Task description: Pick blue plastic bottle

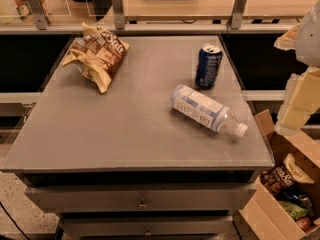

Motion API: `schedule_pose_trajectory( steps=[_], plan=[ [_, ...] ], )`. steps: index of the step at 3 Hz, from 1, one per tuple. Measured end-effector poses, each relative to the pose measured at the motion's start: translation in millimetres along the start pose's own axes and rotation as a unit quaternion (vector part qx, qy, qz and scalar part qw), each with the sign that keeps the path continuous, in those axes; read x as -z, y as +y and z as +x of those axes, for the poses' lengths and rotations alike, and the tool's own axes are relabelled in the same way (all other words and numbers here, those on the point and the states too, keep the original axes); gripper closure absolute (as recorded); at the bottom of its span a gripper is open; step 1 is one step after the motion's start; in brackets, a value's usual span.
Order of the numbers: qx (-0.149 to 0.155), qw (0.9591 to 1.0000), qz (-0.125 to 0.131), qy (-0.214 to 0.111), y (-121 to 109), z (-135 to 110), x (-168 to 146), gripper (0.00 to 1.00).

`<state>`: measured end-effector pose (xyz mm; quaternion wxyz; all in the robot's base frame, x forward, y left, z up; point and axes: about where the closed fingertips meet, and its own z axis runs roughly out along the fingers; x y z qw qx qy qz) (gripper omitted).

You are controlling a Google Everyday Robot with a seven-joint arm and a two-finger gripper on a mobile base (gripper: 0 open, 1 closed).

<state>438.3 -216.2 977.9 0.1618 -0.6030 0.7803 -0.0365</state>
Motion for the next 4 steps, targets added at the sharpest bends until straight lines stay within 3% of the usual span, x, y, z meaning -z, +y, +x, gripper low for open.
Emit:
schedule_pose_trajectory(
  steps=[1,2,4],
  plan=[
    [0.0,1.0,0.0,0.0,0,0,0,0.0],
    [0.0,0.9996,-0.015,-0.025,3,-6,-1,0.0],
    [0.0,0.9963,-0.049,-0.07,13,-45,-49,0.0]
  ],
)
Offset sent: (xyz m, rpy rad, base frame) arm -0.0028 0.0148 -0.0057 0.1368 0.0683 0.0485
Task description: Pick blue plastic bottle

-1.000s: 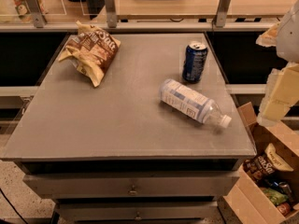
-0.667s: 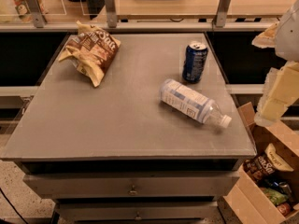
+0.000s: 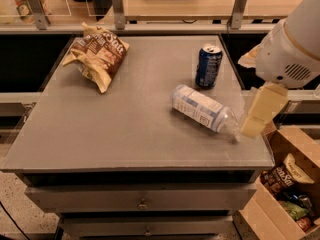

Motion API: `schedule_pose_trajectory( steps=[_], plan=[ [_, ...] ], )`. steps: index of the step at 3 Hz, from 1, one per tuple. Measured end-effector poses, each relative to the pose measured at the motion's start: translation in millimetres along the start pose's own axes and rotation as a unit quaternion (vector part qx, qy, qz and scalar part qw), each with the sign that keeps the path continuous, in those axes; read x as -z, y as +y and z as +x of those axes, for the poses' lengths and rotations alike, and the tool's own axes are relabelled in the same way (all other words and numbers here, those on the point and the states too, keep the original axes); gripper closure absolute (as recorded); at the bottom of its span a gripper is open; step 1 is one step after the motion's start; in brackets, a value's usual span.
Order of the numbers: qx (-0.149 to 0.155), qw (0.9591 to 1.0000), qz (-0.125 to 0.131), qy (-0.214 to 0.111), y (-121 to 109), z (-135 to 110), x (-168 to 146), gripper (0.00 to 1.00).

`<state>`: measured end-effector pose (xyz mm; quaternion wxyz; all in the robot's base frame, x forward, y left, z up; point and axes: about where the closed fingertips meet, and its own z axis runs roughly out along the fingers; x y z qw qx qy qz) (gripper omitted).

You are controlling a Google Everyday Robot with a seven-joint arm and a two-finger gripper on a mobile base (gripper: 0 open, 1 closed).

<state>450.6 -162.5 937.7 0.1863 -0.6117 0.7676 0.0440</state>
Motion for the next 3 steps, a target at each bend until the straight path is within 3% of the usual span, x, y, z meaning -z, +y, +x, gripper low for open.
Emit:
schedule_pose_trajectory(
  steps=[3],
  plan=[
    [-0.034,0.9993,-0.012,-0.007,-25,0,-96,0.0]
  ],
)
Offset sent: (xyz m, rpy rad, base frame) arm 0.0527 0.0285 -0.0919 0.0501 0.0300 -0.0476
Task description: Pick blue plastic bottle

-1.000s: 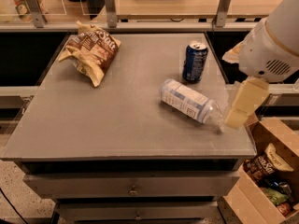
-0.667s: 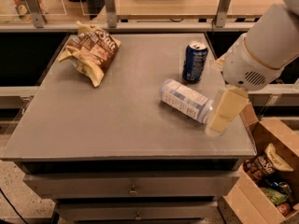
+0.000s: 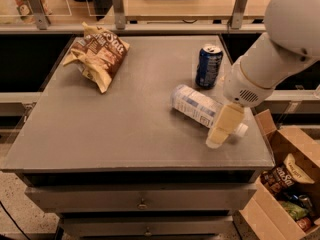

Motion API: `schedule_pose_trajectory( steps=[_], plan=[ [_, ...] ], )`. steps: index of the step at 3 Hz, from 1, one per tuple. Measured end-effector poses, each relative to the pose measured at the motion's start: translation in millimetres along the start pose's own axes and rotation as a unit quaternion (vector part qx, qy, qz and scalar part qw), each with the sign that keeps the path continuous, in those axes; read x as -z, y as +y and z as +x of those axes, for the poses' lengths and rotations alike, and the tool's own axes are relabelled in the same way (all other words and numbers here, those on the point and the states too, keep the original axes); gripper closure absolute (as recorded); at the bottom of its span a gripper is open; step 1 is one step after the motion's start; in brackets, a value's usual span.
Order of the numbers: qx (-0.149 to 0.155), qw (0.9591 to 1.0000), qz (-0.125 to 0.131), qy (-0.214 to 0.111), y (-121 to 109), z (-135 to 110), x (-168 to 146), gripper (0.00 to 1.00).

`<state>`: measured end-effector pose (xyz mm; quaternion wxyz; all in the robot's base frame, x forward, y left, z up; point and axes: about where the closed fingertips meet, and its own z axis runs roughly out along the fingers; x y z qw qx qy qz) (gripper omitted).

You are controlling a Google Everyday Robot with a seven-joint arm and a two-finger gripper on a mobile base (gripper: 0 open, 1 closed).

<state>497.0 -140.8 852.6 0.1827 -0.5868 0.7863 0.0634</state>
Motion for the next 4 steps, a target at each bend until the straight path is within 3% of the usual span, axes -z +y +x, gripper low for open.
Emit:
schedule_pose_trajectory(
  steps=[2,3,4],
  plan=[
    [-0.022,0.9993,-0.029,0.008,-6,14,-31,0.42],
    [-0.026,0.999,-0.036,-0.007,-9,14,-13,0.65],
    [-0.013,0.9991,-0.025,-0.031,-13,7,36,0.87]
  ],
)
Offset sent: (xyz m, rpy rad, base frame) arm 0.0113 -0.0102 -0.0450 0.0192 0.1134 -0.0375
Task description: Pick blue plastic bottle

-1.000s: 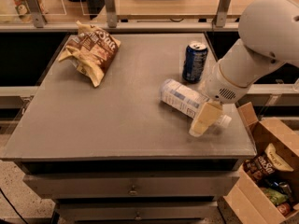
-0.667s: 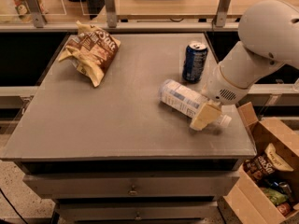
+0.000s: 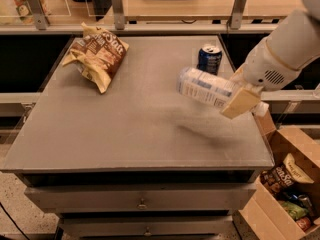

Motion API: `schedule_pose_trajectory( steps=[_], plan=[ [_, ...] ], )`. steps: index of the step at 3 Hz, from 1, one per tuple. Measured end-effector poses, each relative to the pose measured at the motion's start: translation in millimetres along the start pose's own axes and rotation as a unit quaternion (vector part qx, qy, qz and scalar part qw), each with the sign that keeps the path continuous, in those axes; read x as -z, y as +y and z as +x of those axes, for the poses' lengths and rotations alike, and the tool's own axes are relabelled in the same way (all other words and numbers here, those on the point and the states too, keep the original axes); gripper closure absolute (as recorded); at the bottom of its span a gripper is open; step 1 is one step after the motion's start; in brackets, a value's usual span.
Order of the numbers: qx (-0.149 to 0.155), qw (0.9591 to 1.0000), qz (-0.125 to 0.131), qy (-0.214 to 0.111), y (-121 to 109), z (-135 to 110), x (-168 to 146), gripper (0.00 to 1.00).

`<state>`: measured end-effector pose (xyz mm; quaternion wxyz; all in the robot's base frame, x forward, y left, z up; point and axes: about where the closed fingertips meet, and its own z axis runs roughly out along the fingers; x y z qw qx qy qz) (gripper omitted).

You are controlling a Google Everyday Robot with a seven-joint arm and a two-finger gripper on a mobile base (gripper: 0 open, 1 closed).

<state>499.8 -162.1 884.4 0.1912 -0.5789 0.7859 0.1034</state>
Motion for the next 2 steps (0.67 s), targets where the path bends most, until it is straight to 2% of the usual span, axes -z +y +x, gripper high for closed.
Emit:
schedule_pose_trajectory(
  steps=[1,2],
  plan=[
    [0.005,1.0,0.006,-0.006,-2.4,-6.1,10.9,1.0],
    [0.005,1.0,0.005,-0.005,-1.9,-5.8,9.7,1.0]
  ],
)
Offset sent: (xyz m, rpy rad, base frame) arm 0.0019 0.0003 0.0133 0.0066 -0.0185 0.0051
